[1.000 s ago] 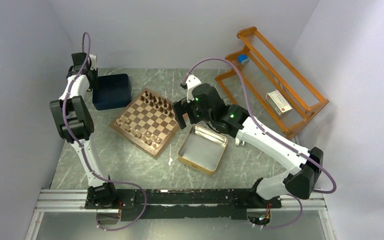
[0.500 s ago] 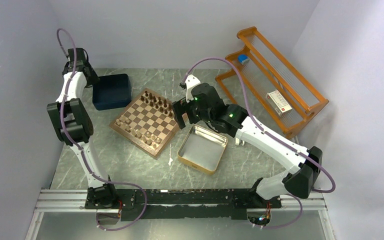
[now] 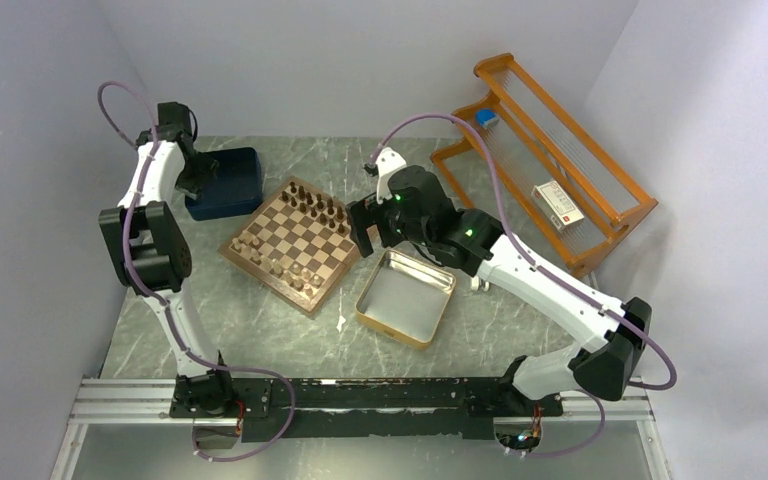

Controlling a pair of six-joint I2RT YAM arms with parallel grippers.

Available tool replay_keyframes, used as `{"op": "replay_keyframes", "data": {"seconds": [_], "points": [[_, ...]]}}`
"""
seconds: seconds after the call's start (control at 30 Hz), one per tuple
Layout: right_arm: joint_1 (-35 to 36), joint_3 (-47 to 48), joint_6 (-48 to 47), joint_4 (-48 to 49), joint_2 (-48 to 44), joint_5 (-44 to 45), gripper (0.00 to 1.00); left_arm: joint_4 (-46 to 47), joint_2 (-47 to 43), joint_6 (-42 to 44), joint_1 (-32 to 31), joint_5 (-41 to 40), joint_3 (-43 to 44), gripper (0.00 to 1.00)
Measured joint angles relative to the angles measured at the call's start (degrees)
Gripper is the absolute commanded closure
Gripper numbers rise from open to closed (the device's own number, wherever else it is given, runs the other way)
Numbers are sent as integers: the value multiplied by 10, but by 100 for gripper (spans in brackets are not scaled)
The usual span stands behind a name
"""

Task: Set up the chess pieces on the board
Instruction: Adjust the storage box at the center of the board.

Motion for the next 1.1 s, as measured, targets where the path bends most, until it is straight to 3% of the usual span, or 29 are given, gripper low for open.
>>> {"op": "replay_keyframes", "data": {"seconds": [0.3, 0.53, 0.9, 1.1], "points": [[0, -2, 4, -3, -10, 1, 0, -53, 1, -102, -29, -16, 0, 46], [0, -2, 6, -6, -14, 4, 0, -82, 29, -160, -44, -19, -1, 56], [0, -2, 6, -11, -14, 7, 0, -80, 62, -193, -47, -40, -4, 59], [0, -2, 6, -14, -13, 7, 0, -61, 69, -201, -48, -48, -15, 81]]}}
